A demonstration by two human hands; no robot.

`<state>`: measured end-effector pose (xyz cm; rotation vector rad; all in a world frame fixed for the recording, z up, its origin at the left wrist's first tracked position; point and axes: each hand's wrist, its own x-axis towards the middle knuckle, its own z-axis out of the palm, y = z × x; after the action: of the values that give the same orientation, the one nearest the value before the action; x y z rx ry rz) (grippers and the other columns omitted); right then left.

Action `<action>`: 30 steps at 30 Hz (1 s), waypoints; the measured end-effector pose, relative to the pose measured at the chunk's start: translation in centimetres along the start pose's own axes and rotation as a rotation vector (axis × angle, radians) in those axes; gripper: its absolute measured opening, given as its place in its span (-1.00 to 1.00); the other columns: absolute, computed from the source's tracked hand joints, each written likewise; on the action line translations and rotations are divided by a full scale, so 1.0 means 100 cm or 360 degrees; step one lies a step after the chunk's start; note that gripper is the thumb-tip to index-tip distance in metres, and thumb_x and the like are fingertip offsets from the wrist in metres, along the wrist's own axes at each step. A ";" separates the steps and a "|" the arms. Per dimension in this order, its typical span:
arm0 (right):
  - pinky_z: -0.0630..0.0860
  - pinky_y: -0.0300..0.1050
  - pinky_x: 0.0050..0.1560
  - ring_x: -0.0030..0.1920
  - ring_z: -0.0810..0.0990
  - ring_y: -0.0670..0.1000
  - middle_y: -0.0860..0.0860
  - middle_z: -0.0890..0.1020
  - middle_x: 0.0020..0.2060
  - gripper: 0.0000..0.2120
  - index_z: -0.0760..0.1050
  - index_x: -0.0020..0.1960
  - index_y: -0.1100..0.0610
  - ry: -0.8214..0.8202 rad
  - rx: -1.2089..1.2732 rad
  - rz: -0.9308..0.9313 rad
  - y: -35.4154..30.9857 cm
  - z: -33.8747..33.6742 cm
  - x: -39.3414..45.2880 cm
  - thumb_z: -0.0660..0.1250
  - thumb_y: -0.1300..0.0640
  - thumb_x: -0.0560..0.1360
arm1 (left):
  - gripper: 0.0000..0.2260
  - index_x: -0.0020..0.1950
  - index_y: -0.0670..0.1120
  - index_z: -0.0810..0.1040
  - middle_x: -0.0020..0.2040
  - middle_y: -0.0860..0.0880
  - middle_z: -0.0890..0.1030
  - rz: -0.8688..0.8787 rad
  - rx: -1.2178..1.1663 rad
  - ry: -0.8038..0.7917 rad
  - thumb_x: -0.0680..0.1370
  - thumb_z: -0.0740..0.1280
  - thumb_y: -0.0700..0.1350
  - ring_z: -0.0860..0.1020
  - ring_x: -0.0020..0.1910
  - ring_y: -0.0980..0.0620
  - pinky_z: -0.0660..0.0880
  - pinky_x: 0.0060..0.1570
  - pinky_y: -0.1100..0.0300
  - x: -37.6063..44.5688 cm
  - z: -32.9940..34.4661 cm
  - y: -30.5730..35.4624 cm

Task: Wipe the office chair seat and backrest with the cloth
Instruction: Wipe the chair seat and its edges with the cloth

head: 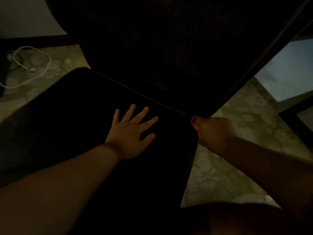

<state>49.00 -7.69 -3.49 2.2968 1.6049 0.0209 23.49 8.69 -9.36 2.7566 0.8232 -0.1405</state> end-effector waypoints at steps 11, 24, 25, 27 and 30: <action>0.58 -0.09 -0.20 -0.18 0.68 0.00 -0.10 0.67 -0.16 -0.83 0.48 0.20 -0.14 0.0070 0.0331 0.0133 -0.005 -0.004 -0.008 0.32 -0.11 0.64 | -0.44 0.60 0.49 -0.21 0.67 0.23 -0.32 0.0006 -0.0030 -0.0020 0.61 -0.17 0.46 -0.43 0.63 -0.05 -0.39 0.53 -0.36 -0.003 0.000 0.003; 0.29 -0.16 -0.39 -0.29 0.58 0.00 -0.05 0.66 -0.14 -0.81 0.44 0.24 -0.07 0.0140 0.0117 0.0075 -0.012 0.006 0.002 0.29 0.03 0.63 | -0.44 0.60 0.50 -0.16 0.69 0.24 -0.26 0.0000 -0.0072 0.0056 0.58 -0.20 0.48 -0.40 0.65 -0.04 -0.38 0.53 -0.36 -0.004 0.002 0.003; 0.23 -0.19 -0.43 -0.34 0.54 0.00 -0.04 0.65 -0.18 -0.83 0.46 0.20 -0.05 0.0203 0.0076 0.0056 -0.015 0.011 0.003 0.30 0.07 0.62 | -0.43 0.60 0.50 -0.17 0.68 0.24 -0.26 -0.0005 -0.0061 0.0062 0.58 -0.21 0.48 -0.40 0.65 -0.05 -0.37 0.54 -0.37 -0.003 0.003 0.004; 0.26 -0.22 -0.46 -0.45 0.55 0.07 0.01 0.62 -0.33 -0.87 0.56 0.07 0.04 0.0341 -0.0011 -0.0060 -0.016 0.017 0.011 0.44 0.15 0.54 | -0.42 0.60 0.50 -0.18 0.68 0.24 -0.27 -0.0009 -0.0042 0.0061 0.57 -0.23 0.49 -0.40 0.65 -0.05 -0.37 0.54 -0.37 -0.002 0.004 0.004; 0.41 -0.11 -0.47 -0.51 0.57 0.16 0.11 0.59 -0.43 -0.79 0.66 -0.02 0.17 0.0559 -0.0132 -0.0278 -0.009 0.024 0.033 0.57 0.25 0.37 | -0.41 0.61 0.49 -0.14 0.69 0.26 -0.24 -0.0017 -0.0104 0.0101 0.57 -0.21 0.49 -0.39 0.65 -0.04 -0.38 0.54 -0.36 0.000 0.005 -0.001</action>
<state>49.88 -5.02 -6.57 2.1697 1.9280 0.4631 23.43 8.69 -9.85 2.7084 0.8428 -0.0279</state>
